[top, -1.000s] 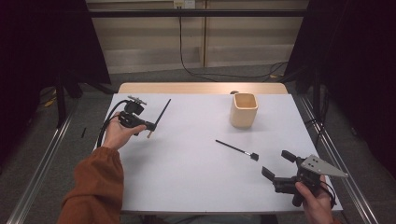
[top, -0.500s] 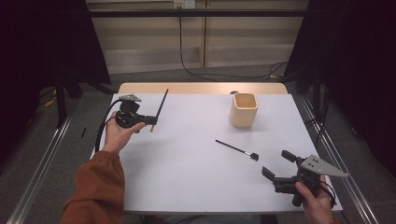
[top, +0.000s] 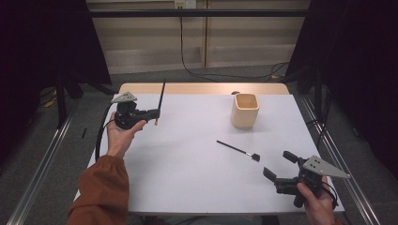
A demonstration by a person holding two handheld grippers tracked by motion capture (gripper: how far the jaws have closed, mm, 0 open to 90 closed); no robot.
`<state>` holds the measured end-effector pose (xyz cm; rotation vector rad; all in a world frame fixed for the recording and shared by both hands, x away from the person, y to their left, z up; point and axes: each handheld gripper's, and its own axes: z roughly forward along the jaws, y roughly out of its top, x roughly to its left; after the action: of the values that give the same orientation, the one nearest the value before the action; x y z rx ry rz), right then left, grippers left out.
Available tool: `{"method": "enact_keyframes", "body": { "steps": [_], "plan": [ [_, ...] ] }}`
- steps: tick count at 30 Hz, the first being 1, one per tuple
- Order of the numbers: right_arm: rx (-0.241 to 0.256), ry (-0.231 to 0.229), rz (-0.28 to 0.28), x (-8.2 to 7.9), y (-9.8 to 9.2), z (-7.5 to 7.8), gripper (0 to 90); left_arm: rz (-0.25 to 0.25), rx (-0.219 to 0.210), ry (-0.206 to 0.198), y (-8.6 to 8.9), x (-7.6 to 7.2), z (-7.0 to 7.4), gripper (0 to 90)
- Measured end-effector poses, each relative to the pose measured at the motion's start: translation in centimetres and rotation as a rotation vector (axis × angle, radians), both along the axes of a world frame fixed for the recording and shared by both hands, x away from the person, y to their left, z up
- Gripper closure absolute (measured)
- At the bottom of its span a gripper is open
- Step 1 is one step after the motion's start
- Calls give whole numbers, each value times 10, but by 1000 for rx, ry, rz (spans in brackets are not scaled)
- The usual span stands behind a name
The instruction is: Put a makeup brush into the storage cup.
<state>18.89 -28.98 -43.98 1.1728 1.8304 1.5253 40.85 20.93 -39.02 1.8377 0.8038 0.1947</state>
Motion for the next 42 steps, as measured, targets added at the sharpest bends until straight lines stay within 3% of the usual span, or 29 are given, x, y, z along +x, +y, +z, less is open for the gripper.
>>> {"method": "enact_keyframes", "body": {
  "steps": [4,9,29,42],
  "plan": [
    [2,1,-1,0,0,0,0,20,-17,-39,1,-4,2,845],
    [0,0,0,0,0,0,0,6,-20,-51,-1,-7,2,845],
    [1,-1,1,0,0,0,0,-138,-83,-74,-23,-37,11,845],
    [4,-5,1,-1,0,0,0,-232,-70,-65,-45,-52,14,845]
  ]
}}
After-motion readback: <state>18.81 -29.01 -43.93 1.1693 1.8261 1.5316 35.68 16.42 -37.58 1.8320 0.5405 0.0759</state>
